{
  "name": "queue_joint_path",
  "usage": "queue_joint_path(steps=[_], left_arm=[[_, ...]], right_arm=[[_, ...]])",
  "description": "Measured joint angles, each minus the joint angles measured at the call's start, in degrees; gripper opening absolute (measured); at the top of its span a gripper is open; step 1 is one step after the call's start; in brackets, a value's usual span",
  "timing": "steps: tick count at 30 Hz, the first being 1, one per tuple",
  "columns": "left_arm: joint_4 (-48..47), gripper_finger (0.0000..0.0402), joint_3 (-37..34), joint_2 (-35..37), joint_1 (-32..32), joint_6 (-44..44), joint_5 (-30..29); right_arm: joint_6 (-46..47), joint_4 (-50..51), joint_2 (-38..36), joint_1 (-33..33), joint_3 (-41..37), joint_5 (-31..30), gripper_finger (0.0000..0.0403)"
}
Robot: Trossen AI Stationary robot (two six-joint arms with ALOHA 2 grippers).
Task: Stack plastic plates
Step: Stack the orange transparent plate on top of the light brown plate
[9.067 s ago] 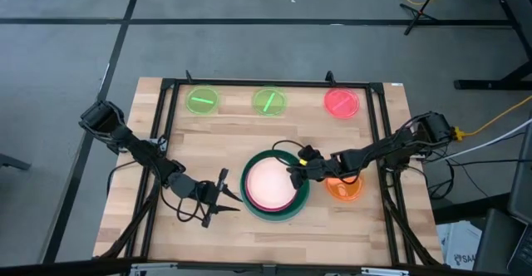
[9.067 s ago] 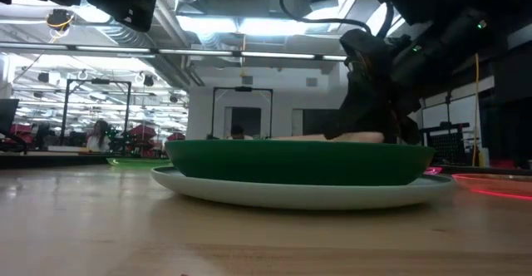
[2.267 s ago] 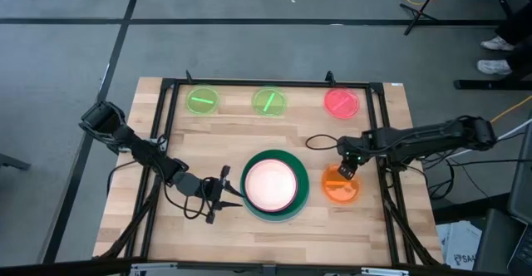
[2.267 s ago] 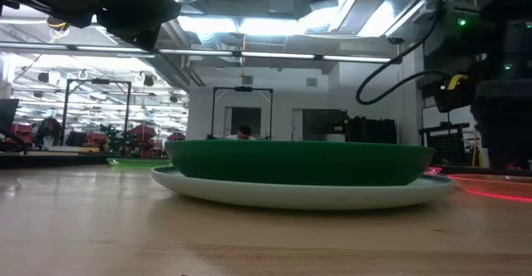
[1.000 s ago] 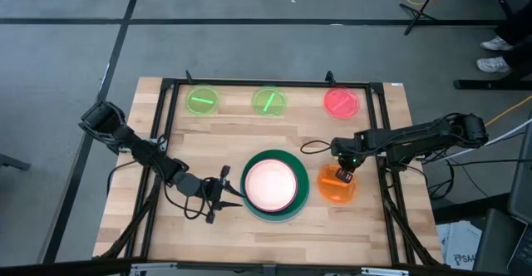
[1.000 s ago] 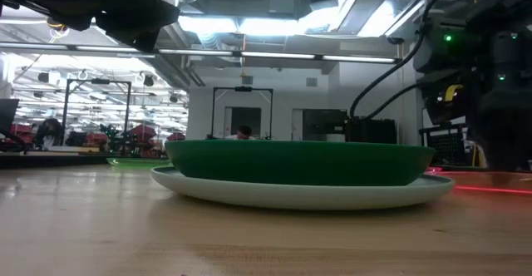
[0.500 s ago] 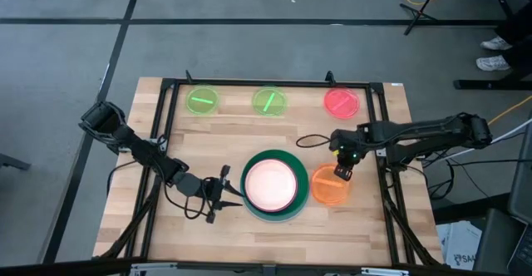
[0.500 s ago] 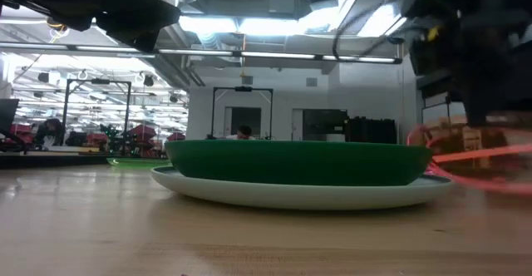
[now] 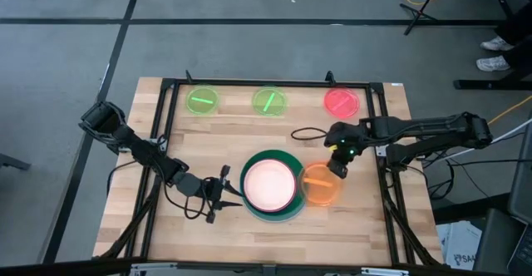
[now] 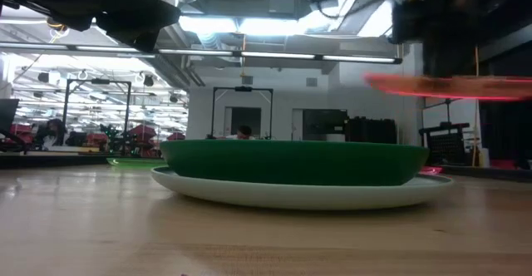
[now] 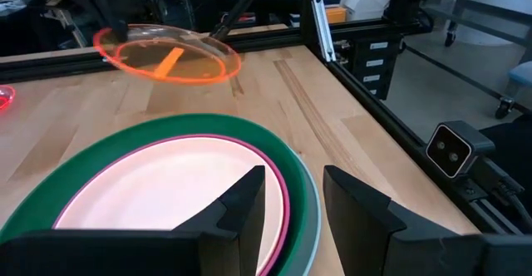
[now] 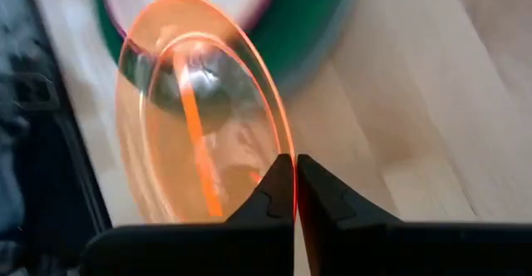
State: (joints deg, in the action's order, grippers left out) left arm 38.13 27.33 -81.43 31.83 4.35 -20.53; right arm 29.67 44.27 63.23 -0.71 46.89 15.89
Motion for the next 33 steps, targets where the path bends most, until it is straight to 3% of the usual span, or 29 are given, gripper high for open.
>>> queue_joint_path(steps=[7, 15, 24, 33], left_arm=[[0.0, 0.0117, 0.0, 0.0, 0.0, 0.0, 0.0], [0.0, 0.0117, 0.0, 0.0, 0.0, 0.0, 0.0], [0.1, 0.0117, 0.0, 0.0, 0.0, 0.0, 0.0], [0.0, 0.0117, 0.0, 0.0, 0.0, 0.0, 0.0]], right_arm=[[3.4, -18.4, 2.1, 0.0, 0.0, -4.9, 0.0001], [4.6, -29.1, 10.8, 0.0, 0.0, -9.3, 0.0001], [4.4, -37.8, 21.9, 0.0, 0.0, -5.0, 0.0001], [4.4, -42.8, 28.4, 0.0, 0.0, -4.3, 0.0001]])
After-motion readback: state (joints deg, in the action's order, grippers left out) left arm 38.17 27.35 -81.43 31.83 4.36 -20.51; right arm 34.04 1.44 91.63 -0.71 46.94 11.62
